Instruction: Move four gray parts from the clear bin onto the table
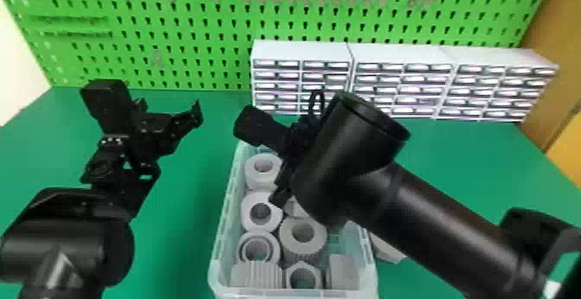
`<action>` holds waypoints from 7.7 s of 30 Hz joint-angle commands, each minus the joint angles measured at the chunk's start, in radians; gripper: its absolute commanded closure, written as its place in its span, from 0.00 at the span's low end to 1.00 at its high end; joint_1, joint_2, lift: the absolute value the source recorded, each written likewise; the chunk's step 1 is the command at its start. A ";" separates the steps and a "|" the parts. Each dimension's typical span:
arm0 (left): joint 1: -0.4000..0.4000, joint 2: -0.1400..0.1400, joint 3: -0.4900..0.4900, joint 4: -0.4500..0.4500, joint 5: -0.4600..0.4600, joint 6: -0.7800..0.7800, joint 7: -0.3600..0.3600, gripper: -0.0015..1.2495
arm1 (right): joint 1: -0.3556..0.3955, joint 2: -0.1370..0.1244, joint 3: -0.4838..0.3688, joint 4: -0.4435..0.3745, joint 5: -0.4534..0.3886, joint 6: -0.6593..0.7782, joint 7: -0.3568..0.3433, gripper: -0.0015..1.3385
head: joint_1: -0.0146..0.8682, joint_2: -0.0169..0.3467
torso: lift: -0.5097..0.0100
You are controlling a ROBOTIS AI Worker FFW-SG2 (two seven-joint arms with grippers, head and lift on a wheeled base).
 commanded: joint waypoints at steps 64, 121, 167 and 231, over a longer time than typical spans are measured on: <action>-0.008 -0.001 -0.007 0.000 -0.005 0.000 0.000 0.09 | 0.107 -0.034 -0.075 -0.052 0.418 0.040 0.361 0.42 | 0.79 0.12 | 0.89; -0.019 -0.001 -0.028 0.017 0.000 0.000 0.000 0.09 | -0.006 0.047 0.019 0.310 -0.181 -0.311 -0.110 0.40 | 0.79 0.12 | 0.89; -0.010 0.000 -0.016 0.017 0.006 0.000 0.000 0.09 | -0.025 0.044 0.204 0.213 -0.118 -0.210 -0.353 0.40 | 0.79 0.12 | 0.89; 0.000 0.003 0.001 0.015 0.022 -0.003 0.000 0.09 | 0.000 0.049 0.267 0.356 -0.278 -0.403 -0.684 0.70 | 0.79 0.12 | 0.89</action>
